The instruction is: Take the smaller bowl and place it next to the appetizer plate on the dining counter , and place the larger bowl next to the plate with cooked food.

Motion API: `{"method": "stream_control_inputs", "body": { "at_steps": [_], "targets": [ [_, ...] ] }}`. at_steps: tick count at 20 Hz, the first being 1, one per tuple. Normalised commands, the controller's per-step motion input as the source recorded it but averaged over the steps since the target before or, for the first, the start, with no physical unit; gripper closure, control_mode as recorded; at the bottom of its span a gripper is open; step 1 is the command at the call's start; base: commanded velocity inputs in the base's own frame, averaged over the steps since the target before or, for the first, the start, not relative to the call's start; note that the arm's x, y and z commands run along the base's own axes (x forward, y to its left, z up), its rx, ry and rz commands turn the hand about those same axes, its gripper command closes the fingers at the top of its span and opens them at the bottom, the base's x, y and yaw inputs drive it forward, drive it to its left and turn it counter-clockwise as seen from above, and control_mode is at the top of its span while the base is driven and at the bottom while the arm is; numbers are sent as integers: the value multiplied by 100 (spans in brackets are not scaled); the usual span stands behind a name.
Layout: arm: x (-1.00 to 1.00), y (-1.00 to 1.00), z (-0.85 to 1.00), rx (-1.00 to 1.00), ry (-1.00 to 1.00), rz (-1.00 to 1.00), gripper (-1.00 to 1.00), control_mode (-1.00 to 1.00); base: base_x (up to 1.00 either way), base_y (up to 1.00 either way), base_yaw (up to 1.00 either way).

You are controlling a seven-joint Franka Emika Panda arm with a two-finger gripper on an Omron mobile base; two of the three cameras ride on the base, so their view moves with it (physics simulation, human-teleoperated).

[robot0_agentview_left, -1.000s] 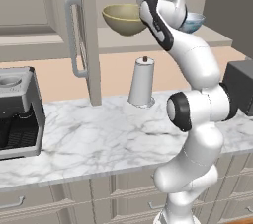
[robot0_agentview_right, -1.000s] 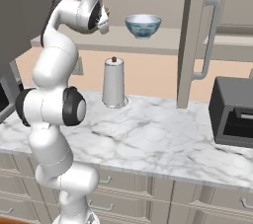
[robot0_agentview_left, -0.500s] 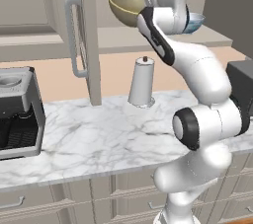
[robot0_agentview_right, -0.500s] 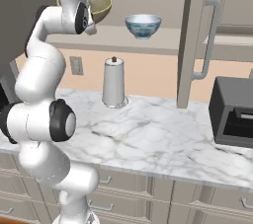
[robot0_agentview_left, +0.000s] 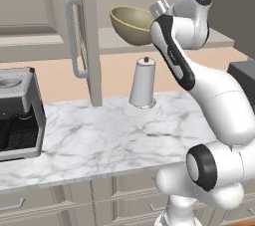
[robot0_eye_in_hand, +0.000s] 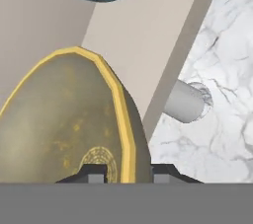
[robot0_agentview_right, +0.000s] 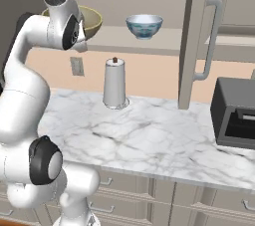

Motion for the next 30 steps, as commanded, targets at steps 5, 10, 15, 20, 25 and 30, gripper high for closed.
{"method": "stream_control_inputs", "body": {
  "at_steps": [5,10,15,20,25,30],
  "targets": [
    [-100,0,-99,-11,6,8,100,-100,0,0,0],
    [-100,-1,-100,-27,17,7,100,-100,0,0,0],
    [-97,-39,-94,-18,5,-2,100,-100,0,0,0],
    [-34,-30,-46,0,-14,-20,100,-100,0,0,0],
    [-7,-3,-17,0,-2,-10,100,100,-12,-4,-19],
    [0,0,0,0,0,0,100,100,-28,-11,-49]
  ]
}}
